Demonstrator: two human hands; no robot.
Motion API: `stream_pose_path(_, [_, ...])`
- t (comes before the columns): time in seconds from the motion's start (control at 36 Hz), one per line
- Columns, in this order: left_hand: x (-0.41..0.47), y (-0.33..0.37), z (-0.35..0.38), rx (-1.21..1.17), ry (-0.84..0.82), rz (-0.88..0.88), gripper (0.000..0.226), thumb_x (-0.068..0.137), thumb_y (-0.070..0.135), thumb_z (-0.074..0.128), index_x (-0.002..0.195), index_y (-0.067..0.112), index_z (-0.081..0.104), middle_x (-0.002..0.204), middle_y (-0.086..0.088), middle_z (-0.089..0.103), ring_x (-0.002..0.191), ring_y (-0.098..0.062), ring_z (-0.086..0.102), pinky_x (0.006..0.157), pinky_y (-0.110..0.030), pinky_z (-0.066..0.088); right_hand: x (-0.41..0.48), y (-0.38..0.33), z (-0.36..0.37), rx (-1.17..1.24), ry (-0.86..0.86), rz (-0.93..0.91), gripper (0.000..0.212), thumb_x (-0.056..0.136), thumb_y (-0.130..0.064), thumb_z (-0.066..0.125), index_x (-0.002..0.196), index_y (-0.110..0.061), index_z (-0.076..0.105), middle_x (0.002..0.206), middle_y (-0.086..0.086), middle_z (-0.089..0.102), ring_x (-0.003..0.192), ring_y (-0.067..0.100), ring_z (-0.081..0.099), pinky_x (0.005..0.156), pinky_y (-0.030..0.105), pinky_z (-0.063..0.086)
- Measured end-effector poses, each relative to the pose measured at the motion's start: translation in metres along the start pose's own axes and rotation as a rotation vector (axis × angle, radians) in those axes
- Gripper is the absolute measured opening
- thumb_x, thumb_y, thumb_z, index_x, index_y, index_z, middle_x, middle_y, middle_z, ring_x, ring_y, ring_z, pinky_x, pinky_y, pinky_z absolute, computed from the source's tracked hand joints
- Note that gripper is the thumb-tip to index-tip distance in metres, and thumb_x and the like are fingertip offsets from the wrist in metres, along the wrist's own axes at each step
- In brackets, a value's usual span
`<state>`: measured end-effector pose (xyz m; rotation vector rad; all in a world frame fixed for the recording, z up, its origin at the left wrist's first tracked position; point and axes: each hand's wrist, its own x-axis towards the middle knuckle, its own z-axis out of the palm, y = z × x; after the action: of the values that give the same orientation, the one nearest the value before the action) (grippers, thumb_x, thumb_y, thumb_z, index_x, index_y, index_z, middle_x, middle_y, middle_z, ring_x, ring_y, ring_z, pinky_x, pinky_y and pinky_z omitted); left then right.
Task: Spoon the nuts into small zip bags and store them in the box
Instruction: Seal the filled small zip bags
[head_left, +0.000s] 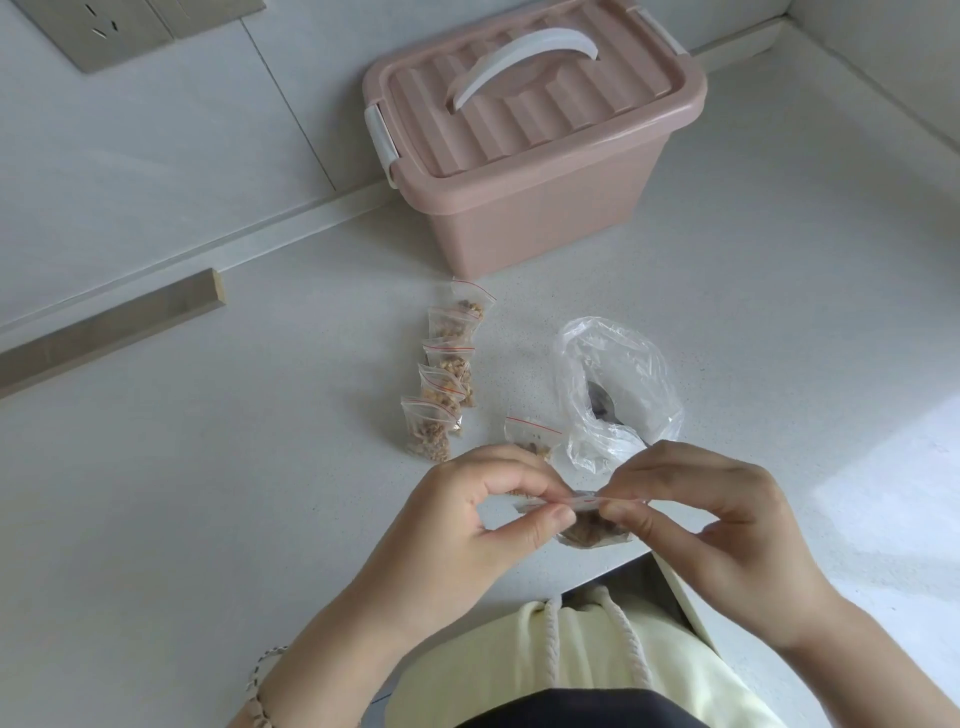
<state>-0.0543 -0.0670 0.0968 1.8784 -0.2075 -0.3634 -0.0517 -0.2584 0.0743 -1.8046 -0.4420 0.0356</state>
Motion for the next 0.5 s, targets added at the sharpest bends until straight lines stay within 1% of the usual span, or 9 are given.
stream_pose_path(0.06, [0.0005, 0.0006, 0.0034, -0.011, 0.003, -0.001, 0.006, 0.077, 0.024, 0.069, 0.077, 0.03, 0.07, 0.085, 0.016, 0.066, 0.085, -0.002, 0.062, 0.079, -0.012, 0.043, 0.0006, 0.0007, 0.0015, -0.019, -0.016, -0.003, 0.014, 0.083, -0.024, 0.061, 0.083, -0.019, 0.074, 0.077, -0.013, 0.067, 0.072, 0.009, 0.064, 0.066, 0.018, 0.048])
stream_pose_path(0.11, [0.0008, 0.0005, 0.0061, -0.034, 0.001, -0.022, 0.001, 0.076, 0.027, 0.068, 0.076, 0.028, 0.069, 0.084, 0.015, 0.066, 0.085, -0.003, 0.062, 0.08, -0.014, 0.044, 0.0012, 0.0013, 0.0031, -0.024, -0.019, -0.002, 0.014, 0.084, -0.025, 0.061, 0.083, -0.021, 0.074, 0.077, -0.013, 0.067, 0.072, 0.009, 0.064, 0.066, 0.02, 0.049])
stream_pose_path(0.19, [0.0005, -0.002, 0.0081, -0.099, 0.005, -0.07, 0.011, 0.071, 0.037, 0.065, 0.072, 0.028, 0.07, 0.079, 0.014, 0.066, 0.081, -0.004, 0.062, 0.079, -0.017, 0.046, 0.0013, 0.0016, 0.004, -0.024, -0.015, -0.002, 0.012, 0.083, -0.024, 0.061, 0.083, -0.024, 0.073, 0.076, -0.012, 0.067, 0.073, 0.009, 0.064, 0.067, 0.02, 0.049])
stream_pose_path(0.25, [0.0009, -0.0042, 0.0085, -0.156, 0.008, -0.125, 0.015, 0.066, 0.04, 0.066, 0.073, 0.028, 0.071, 0.076, 0.013, 0.066, 0.078, -0.005, 0.063, 0.078, -0.019, 0.047, 0.001, 0.0011, 0.0048, -0.017, -0.013, -0.004, 0.011, 0.083, -0.024, 0.061, 0.083, -0.024, 0.072, 0.076, -0.012, 0.067, 0.072, 0.009, 0.065, 0.067, 0.019, 0.049])
stream_pose_path(0.36, [0.0021, -0.0043, 0.0085, -0.23, 0.012, -0.194, 0.016, 0.059, 0.041, 0.07, 0.068, 0.027, 0.072, 0.072, 0.007, 0.065, 0.073, -0.01, 0.063, 0.077, -0.03, 0.049, 0.0005, 0.0004, 0.0073, 0.023, 0.004, 0.017, 0.012, 0.082, -0.023, 0.062, 0.08, -0.021, 0.073, 0.073, -0.011, 0.068, 0.07, 0.009, 0.065, 0.064, 0.021, 0.049])
stream_pose_path(0.5, [0.0021, -0.0016, 0.0053, -0.212, 0.001, -0.262, 0.017, 0.054, 0.045, 0.071, 0.064, 0.031, 0.071, 0.067, 0.009, 0.063, 0.066, -0.018, 0.057, 0.068, -0.029, 0.043, -0.0011, -0.0003, 0.0081, 0.02, 0.021, 0.024, 0.011, 0.081, -0.02, 0.063, 0.081, -0.025, 0.073, 0.072, -0.012, 0.068, 0.068, 0.01, 0.064, 0.061, 0.025, 0.05])
